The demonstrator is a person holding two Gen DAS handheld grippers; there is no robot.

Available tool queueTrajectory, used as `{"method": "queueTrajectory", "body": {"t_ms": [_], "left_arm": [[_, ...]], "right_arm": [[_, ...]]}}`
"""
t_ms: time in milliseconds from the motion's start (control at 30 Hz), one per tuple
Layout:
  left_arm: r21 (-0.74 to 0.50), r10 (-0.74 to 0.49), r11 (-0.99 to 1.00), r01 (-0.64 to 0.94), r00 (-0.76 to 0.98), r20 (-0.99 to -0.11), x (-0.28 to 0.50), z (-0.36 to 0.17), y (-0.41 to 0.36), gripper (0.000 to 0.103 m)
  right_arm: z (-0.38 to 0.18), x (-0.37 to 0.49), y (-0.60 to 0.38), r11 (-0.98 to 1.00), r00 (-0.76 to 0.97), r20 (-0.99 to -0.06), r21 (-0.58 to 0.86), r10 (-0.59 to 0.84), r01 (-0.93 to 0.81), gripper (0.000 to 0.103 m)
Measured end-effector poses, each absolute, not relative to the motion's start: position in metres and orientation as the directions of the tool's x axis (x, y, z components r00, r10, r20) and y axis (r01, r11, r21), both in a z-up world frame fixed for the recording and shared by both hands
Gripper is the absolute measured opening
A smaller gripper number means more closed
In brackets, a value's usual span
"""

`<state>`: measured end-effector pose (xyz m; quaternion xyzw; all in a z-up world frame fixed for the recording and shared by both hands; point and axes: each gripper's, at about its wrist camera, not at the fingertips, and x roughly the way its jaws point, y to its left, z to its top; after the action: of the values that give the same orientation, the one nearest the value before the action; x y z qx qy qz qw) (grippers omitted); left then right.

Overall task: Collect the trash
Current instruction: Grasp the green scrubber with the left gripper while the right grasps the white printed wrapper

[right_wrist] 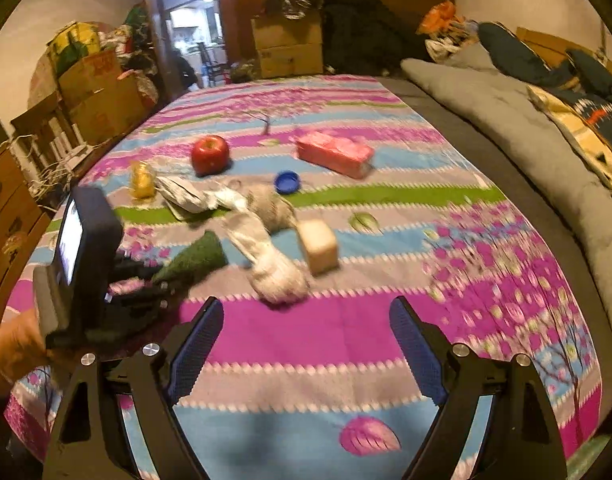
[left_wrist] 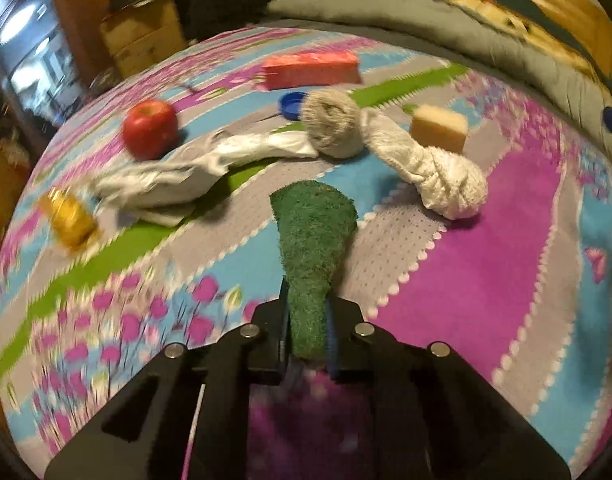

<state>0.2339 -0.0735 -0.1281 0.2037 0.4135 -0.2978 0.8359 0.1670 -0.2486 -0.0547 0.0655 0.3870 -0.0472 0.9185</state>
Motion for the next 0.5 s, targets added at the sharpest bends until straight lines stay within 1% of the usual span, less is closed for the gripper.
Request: {"method": "queueTrajectory", "body": {"t_ms": [100, 200, 300, 400, 433, 500], "left_arm": [[0.038, -0.328, 0.808, 0.588, 0.503, -0.800, 0.222, -0.118, -0.040, 0.012], [0.010, -0.293, 0.869, 0.495, 0.531, -0.795, 0.209, -0.111, 0.000, 0.012], [0.006, -0.238, 0.915, 0.403, 0.555, -0.797, 0.198, -0.105, 0.033, 0.012], [-0.017, -0.208, 0.947, 0.322, 0.569, -0.795, 0.187, -0.095, 0.060, 0.012], [-0.030, -0.205, 0.953, 0.302, 0.570, -0.796, 0.183, -0.092, 0.067, 0.012], [-0.046, -0.197, 0.962, 0.268, 0.569, -0.798, 0.179, -0.090, 0.078, 0.012]], "right_arm": [[-0.045, 0.184, -0.239, 0.993, 0.719, -0.695, 0.082, -0.006, 0.088, 0.086], [-0.040, 0.213, -0.224, 0.996, 0.720, -0.692, 0.086, 0.051, 0.011, 0.086], [-0.041, 0.256, -0.195, 0.989, 0.700, -0.699, 0.090, 0.145, -0.116, 0.086], [-0.047, 0.309, -0.154, 0.964, 0.677, -0.703, 0.045, 0.217, -0.262, 0.087], [-0.053, 0.335, -0.138, 0.940, 0.641, -0.720, 0.047, 0.266, -0.337, 0.087], [-0.065, 0.374, -0.116, 0.919, 0.582, -0.766, 0.030, 0.273, -0.392, 0.087]]}}
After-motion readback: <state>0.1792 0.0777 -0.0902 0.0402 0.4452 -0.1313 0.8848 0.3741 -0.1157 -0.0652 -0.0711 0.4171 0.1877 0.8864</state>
